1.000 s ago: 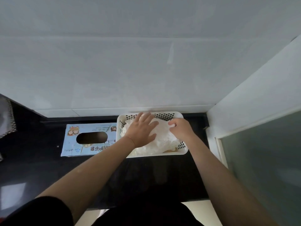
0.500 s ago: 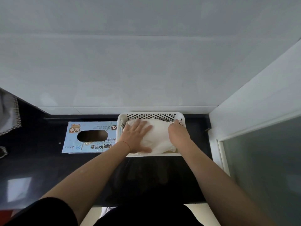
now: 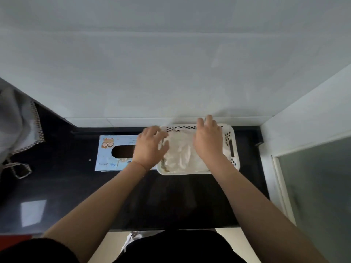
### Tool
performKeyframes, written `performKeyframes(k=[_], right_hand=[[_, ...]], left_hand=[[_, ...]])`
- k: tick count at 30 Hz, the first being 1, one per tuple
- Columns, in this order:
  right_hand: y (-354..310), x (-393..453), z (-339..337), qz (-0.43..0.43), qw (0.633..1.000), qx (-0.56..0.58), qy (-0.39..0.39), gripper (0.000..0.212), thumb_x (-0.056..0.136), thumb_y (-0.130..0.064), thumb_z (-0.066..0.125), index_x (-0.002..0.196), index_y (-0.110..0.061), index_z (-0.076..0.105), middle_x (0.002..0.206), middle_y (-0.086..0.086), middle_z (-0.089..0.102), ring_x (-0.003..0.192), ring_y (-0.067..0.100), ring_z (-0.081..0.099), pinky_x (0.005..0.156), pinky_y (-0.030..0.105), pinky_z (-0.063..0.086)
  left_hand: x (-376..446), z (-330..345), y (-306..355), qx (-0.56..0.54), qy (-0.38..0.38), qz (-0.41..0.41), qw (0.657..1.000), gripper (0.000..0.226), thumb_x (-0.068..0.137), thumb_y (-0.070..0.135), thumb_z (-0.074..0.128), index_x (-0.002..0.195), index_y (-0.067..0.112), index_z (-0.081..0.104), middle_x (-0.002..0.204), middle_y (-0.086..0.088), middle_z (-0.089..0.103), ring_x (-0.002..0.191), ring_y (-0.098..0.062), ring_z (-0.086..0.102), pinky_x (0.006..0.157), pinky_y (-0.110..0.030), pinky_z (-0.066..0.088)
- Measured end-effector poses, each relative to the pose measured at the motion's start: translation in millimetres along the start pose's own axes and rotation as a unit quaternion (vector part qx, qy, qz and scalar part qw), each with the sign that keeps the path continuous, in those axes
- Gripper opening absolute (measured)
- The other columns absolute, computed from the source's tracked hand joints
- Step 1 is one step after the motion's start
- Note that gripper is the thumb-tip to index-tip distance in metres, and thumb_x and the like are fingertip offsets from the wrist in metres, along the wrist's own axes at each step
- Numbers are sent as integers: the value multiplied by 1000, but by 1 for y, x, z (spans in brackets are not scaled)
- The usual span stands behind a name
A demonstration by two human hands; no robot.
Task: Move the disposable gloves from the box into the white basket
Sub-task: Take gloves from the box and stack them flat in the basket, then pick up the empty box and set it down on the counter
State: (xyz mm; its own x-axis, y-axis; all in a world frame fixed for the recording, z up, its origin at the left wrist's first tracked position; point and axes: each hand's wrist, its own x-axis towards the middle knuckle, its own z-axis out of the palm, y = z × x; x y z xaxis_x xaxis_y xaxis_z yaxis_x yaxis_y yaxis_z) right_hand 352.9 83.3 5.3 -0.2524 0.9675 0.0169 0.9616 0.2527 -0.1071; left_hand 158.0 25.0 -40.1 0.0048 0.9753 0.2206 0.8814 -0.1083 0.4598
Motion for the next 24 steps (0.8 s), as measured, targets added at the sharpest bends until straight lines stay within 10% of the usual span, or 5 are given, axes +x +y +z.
performKeyframes(k=[4, 8, 11, 24], right_hand=[[-80, -6, 5, -24, 970, 212, -116, 21, 95, -12, 46, 101, -2, 64, 103, 8, 62, 92, 26, 60, 78, 39, 52], [-160, -17, 20, 84, 826, 423, -364, 30, 97, -15, 48, 121, -4, 60, 103, 14, 67, 74, 23, 69, 67, 34, 58], [-205, -22, 35, 176, 712, 476, -485, 41, 99, -15, 48, 139, -6, 41, 114, 16, 56, 71, 22, 67, 63, 29, 59], [-255, -31, 61, 275, 604, 503, -554, 22, 96, -8, 55, 117, -8, 60, 98, 11, 69, 66, 16, 68, 60, 27, 55]], left_hand=[[-23, -42, -65, 34, 2, -345, 938, 41, 89, 25, 57, 129, 17, 55, 130, -10, 48, 120, -31, 44, 100, -50, 38], [-48, -72, -126, -108, -106, -541, 827, 62, 93, 42, 56, 146, 18, 35, 138, -15, 48, 122, -37, 50, 100, -51, 45], [-66, -83, -142, -226, -179, -548, 785, 48, 94, 41, 58, 134, 17, 48, 114, -13, 63, 94, -33, 68, 75, -45, 61], [-96, -97, -162, -369, -309, -523, 704, 70, 80, 81, 43, 131, 33, 41, 121, -7, 59, 100, -29, 66, 68, -45, 61]])
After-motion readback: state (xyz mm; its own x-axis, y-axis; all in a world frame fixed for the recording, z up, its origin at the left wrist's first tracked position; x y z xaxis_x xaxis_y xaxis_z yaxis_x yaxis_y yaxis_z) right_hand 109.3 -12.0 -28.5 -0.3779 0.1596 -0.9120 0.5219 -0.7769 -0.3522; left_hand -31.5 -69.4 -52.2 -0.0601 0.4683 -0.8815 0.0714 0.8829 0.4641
